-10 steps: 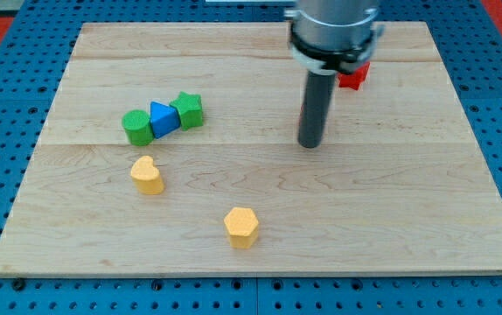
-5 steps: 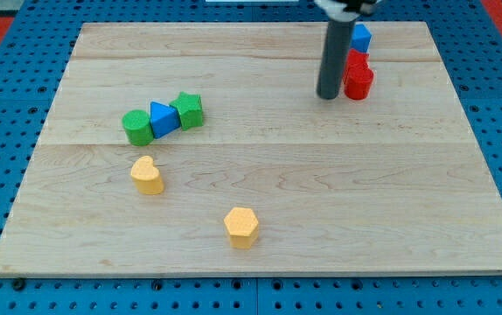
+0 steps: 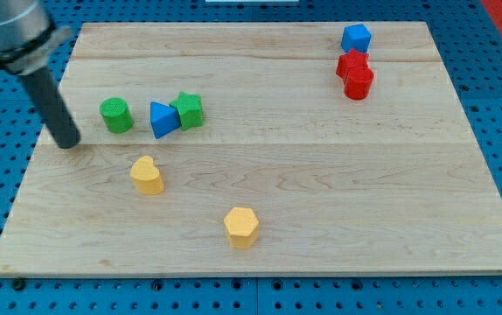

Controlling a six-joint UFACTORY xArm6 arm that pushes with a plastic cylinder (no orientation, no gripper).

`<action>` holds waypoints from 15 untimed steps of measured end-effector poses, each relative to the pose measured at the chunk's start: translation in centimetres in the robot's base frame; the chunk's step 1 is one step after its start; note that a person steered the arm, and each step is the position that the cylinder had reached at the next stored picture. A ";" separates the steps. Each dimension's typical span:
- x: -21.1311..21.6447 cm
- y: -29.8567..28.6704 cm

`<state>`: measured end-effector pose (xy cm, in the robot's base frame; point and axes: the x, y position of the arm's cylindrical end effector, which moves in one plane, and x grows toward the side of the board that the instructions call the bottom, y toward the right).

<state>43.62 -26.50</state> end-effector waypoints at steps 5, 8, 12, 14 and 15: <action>-4.7 17.6; -8.9 25.8; -13.6 26.7; -11.6 32.3; -14.8 33.3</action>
<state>28.87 6.77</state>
